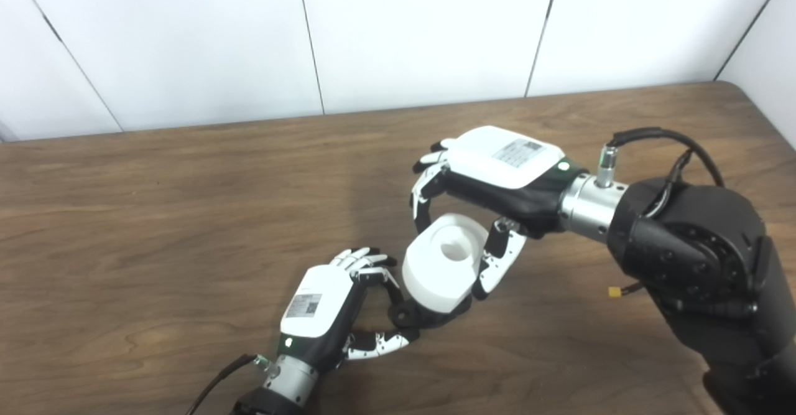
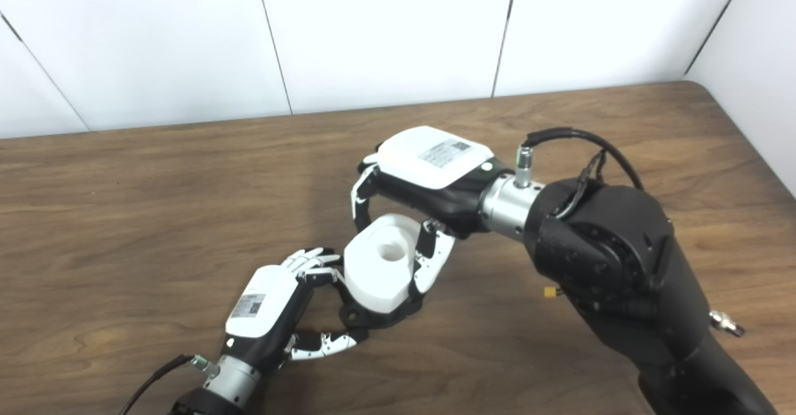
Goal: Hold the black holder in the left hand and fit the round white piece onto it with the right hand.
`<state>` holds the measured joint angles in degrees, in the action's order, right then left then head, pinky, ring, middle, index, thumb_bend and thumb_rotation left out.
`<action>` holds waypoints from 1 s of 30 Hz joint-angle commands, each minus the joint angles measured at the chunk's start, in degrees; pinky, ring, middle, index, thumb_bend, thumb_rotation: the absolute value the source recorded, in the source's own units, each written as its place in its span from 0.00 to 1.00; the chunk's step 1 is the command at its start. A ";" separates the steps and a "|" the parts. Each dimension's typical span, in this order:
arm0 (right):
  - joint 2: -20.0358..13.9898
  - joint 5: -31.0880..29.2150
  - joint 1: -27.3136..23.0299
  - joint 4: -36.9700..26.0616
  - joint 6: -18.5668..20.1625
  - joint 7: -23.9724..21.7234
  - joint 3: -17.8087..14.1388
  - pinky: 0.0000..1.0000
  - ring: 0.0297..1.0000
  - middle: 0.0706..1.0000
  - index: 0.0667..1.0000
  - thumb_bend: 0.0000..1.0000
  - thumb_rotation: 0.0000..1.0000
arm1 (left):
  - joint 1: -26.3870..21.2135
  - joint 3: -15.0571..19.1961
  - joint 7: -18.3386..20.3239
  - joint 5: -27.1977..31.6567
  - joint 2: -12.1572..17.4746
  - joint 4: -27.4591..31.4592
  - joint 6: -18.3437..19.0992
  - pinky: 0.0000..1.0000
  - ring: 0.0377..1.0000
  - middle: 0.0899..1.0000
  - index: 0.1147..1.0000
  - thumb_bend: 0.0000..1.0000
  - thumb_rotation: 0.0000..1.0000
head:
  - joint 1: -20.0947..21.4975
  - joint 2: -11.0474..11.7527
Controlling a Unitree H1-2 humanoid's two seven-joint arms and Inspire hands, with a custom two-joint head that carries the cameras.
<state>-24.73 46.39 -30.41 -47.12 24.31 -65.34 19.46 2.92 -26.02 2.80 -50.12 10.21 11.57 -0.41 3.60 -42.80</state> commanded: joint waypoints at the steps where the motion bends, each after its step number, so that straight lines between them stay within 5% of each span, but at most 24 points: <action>1: 0.24 0.56 -2.01 -0.47 -0.94 0.57 -0.59 0.94 0.89 0.74 0.44 0.53 0.14 | 1.46 -1.20 3.74 -0.80 0.24 -2.80 2.38 0.89 0.88 0.78 0.42 0.52 0.05 | 0.08 -0.20; 30: 0.55 1.31 0.91 2.42 -4.09 2.21 -0.60 0.87 0.91 0.75 0.44 0.52 0.13 | 1.17 -1.07 4.65 -0.27 0.40 -1.60 3.32 0.90 0.88 0.78 0.42 0.52 0.05 | 1.43 -2.03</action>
<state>-24.36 47.29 -28.16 -43.78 21.56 -64.99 19.77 2.84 -26.33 3.01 -50.27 9.92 11.70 0.56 5.01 -44.74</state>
